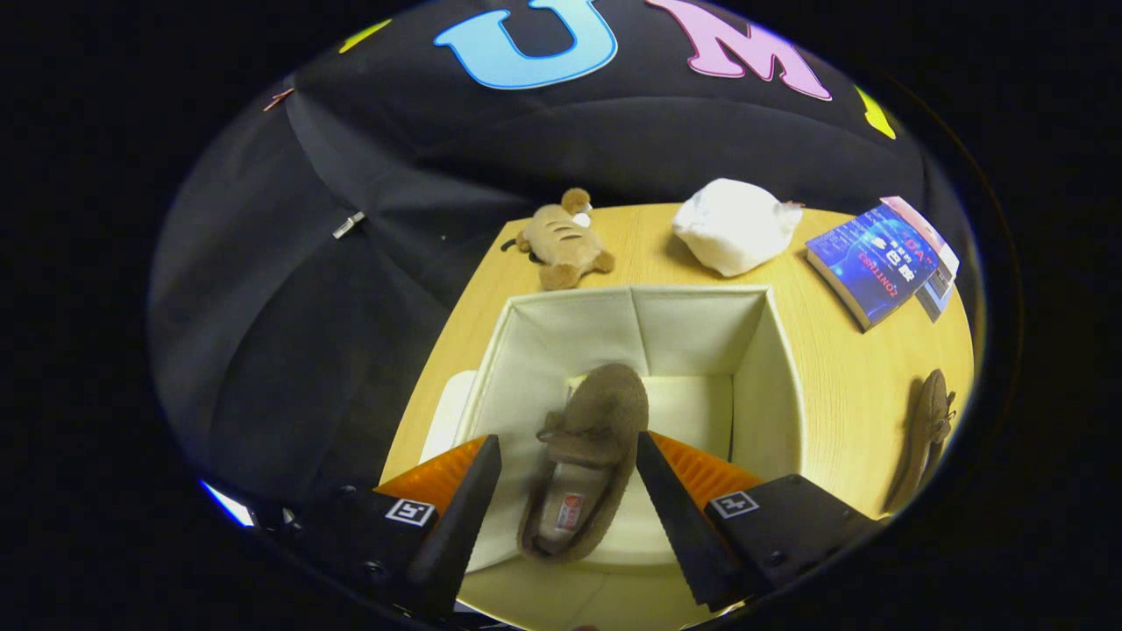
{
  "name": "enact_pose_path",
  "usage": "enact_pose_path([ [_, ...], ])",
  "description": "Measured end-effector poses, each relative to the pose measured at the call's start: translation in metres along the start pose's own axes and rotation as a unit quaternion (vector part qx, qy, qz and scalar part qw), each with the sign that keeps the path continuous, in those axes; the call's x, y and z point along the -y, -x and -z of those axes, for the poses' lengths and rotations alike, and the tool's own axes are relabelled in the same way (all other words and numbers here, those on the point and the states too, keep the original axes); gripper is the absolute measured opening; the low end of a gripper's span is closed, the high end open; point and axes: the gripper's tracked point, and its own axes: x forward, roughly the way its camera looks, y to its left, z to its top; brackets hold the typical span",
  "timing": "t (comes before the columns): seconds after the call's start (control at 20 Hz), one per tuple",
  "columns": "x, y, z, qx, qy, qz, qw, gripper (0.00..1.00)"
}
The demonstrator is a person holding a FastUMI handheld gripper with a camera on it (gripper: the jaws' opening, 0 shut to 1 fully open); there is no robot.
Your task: Open the storage box then place both shoes into the box .Put the left shoe in first, then the right shoe, with the right side of both shoes facing outward in a uniform manner.
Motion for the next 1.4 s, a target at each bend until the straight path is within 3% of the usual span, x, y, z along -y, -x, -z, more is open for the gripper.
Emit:
enact_pose_path([
  [0.4,0.047,0.103,-0.084,0.147,0.056,-0.018,0.987,0.97],
  [0.75,0.170,0.193,-0.115,0.217,0.087,0.056,0.971,0.97],
  [0.95,0.255,0.224,-0.098,0.212,0.102,0.123,0.964,0.97],
  [1.1,0.317,0.234,-0.060,0.178,0.095,0.168,0.965,0.97],
  [1.4,0.421,0.213,0.036,0.079,0.063,0.237,0.966,0.96],
])
